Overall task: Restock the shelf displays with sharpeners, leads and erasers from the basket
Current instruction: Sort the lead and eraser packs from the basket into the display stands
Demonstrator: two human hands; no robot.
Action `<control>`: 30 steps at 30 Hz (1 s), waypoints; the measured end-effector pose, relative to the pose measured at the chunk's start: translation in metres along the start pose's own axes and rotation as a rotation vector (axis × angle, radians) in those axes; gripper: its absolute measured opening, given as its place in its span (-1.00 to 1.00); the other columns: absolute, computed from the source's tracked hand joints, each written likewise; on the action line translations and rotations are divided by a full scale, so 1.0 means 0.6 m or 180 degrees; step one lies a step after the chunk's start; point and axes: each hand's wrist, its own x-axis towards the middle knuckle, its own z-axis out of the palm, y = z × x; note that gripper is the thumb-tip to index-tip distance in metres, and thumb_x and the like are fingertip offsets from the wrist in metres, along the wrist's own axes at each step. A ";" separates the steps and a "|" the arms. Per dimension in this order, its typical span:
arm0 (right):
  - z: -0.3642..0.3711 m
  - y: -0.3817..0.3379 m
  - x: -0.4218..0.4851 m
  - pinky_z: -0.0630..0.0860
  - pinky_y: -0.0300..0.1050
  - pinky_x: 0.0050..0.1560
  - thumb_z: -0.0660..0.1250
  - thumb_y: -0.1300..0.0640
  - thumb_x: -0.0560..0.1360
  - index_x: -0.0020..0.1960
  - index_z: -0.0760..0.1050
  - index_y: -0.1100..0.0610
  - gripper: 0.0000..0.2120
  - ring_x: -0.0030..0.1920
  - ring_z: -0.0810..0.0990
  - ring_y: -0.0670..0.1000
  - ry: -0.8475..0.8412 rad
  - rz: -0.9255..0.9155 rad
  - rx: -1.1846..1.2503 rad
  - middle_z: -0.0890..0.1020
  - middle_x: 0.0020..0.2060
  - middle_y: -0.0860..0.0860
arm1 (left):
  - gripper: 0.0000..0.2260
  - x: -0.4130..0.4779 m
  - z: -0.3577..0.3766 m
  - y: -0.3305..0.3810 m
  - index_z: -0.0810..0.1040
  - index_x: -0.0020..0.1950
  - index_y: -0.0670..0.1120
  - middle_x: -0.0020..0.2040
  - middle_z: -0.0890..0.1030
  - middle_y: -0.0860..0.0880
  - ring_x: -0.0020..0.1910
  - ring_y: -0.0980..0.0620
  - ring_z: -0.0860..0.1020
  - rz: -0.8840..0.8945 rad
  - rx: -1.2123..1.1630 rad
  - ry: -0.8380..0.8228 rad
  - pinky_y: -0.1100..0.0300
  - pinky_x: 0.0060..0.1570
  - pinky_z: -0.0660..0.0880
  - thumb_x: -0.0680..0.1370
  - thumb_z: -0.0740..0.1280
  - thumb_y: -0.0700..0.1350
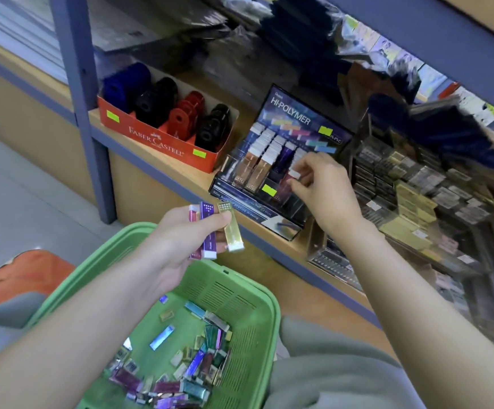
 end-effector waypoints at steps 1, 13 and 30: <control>0.003 -0.001 0.000 0.54 0.05 -0.03 0.38 0.23 0.48 -0.02 0.48 0.14 -0.88 -0.16 0.52 0.02 0.0024 0.0001 -0.0049 0.49 -0.05 0.02 | -0.90 0.001 0.000 -0.001 0.58 -0.08 -0.14 -0.31 0.66 -0.05 -0.40 0.08 0.59 -0.0013 -0.0015 0.0010 0.19 -0.18 0.49 0.49 0.40 -0.12; 0.022 -0.065 -0.058 0.45 -0.27 -0.25 0.22 0.03 0.59 -0.06 0.47 0.05 -0.87 -0.30 0.48 -0.15 0.0201 0.0367 0.1222 0.52 -0.27 -0.10 | -0.91 0.013 0.004 -0.009 0.57 -0.04 -0.10 -0.26 0.67 -0.05 -0.37 0.08 0.62 0.0038 -0.0363 0.0122 0.23 -0.25 0.49 0.50 0.39 -0.11; 0.030 -0.076 -0.098 0.59 -0.26 -0.21 0.36 0.22 0.52 -0.08 0.58 0.09 -0.94 -0.32 0.56 -0.15 -0.0755 0.0950 0.2876 0.54 -0.36 -0.04 | -0.82 0.020 0.005 -0.012 0.52 0.00 -0.11 -0.27 0.57 -0.02 -0.43 0.11 0.47 0.0238 -0.0154 0.0168 0.28 -0.41 0.44 0.50 0.37 -0.03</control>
